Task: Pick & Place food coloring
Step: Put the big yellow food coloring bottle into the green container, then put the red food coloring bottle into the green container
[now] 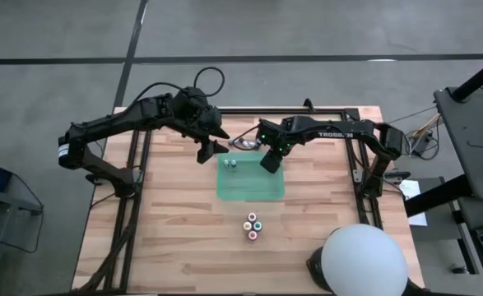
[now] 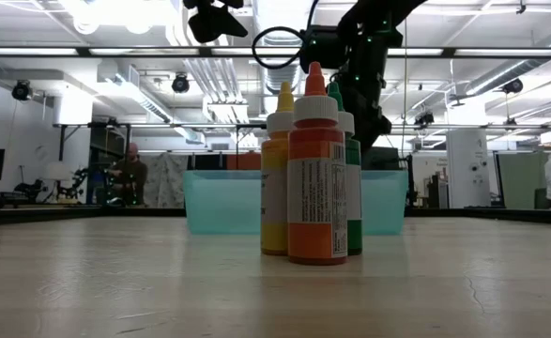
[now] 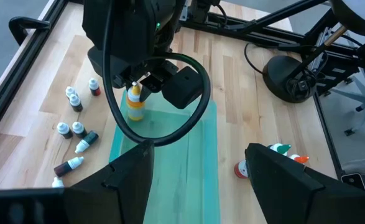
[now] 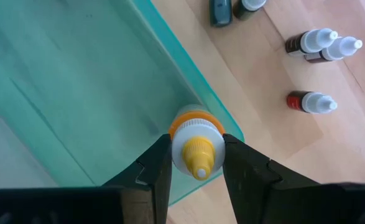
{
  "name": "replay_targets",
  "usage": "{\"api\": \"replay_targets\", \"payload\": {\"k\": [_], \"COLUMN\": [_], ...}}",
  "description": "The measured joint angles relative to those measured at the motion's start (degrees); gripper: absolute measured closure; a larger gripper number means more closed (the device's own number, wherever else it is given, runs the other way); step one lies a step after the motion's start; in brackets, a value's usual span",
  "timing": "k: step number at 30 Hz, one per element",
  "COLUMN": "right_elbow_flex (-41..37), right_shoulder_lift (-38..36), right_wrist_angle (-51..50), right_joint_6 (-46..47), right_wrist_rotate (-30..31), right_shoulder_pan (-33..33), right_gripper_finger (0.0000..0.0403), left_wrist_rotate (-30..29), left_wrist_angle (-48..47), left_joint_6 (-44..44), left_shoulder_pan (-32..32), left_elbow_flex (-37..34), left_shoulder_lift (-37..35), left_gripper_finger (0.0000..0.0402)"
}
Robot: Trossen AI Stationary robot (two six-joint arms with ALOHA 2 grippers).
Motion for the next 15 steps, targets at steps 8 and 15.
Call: {"api": "replay_targets", "payload": {"k": [8,15], "right_elbow_flex": [0.00,0.00], "right_shoulder_lift": [-0.04,-0.05], "right_wrist_angle": [0.33,0.42], "right_joint_6": [-0.22,-0.38], "right_wrist_rotate": [0.02,0.04], "right_shoulder_pan": [0.00,0.00], "right_gripper_finger": [0.0262,0.0228], "left_wrist_rotate": [0.02,0.04], "left_wrist_angle": [0.00,-0.02], "left_joint_6": [0.00,0.00], "left_shoulder_pan": [0.02,0.05], "left_elbow_flex": [0.00,0.00], "left_shoulder_lift": [0.00,0.02], "left_gripper_finger": [0.0177,0.0177]}}
